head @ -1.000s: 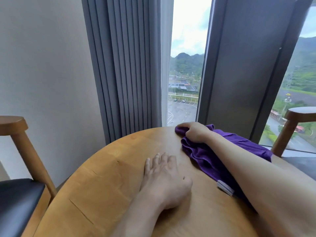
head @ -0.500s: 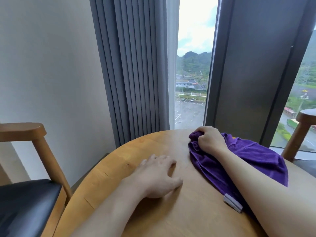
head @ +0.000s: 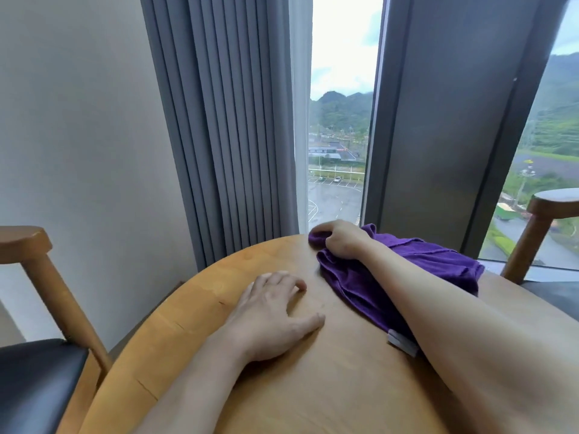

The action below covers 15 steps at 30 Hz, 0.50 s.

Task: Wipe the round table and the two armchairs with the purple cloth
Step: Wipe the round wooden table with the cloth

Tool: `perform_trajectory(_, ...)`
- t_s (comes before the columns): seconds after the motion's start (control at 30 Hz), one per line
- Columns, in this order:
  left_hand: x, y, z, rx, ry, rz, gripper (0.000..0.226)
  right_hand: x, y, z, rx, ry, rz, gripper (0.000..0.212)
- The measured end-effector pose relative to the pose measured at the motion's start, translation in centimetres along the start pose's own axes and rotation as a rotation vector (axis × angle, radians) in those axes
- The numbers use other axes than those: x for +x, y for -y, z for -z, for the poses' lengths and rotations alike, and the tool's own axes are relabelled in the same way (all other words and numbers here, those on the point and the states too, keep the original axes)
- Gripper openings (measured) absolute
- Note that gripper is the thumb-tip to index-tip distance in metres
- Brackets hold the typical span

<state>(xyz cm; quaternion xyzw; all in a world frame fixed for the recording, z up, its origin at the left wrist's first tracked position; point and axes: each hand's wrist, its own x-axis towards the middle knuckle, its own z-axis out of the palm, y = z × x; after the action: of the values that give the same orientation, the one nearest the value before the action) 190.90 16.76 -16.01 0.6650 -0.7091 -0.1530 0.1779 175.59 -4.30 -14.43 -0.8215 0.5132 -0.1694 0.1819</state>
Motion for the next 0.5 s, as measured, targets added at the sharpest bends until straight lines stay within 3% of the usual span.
perform_trajectory(0.17, -0.3, 0.5, 0.5, -0.003, -0.034, 0.006, 0.056, -4.1, -0.6, -0.7, 0.110, -0.058, 0.144, 0.066)
perform_trajectory(0.33, -0.4, 0.8, 0.2, 0.045, -0.020, 0.021, 0.060, -4.1, -2.0, 0.6, 0.122, -0.163, 0.013, 0.057)
perform_trajectory(0.5, -0.1, 0.9, 0.2, 0.024, -0.054, 0.023, 0.058, 0.3, 1.6, -0.1, -0.090, 0.095, -0.041, 0.046)
